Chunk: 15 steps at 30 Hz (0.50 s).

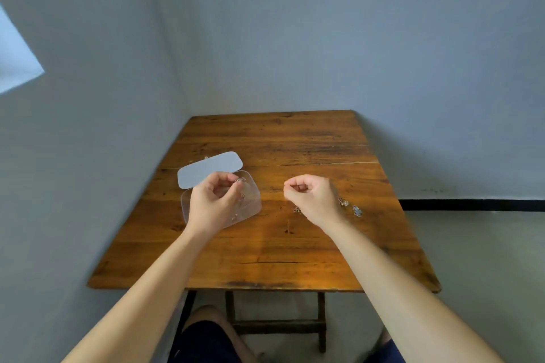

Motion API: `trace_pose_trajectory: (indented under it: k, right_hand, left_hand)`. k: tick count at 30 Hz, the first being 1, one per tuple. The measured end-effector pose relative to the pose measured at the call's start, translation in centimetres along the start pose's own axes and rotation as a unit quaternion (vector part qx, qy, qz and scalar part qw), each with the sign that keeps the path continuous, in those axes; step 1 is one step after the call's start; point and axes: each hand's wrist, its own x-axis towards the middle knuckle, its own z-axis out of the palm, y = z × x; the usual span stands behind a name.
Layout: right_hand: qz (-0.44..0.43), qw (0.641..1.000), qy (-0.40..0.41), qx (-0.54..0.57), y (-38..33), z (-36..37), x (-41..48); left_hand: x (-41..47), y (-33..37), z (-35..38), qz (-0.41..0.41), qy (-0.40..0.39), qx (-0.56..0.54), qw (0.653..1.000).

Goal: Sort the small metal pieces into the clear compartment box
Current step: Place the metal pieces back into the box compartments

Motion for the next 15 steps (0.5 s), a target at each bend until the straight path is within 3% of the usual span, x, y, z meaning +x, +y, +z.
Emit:
trace_pose_trajectory:
  k: [5, 15]
  right_hand:
    - [-0.029, 0.999, -0.017, 0.042, -3.4, 2.2, 3.1]
    - [-0.086, 0.996, -0.020, 0.024, -7.1, 4.7, 6.0]
  left_hand:
    - [2.9, 1.5, -2.3, 0.020, 0.027, 0.019, 0.999]
    - [4.7, 0.2, -3.2, 0.020, 0.036, 0.031, 0.999]
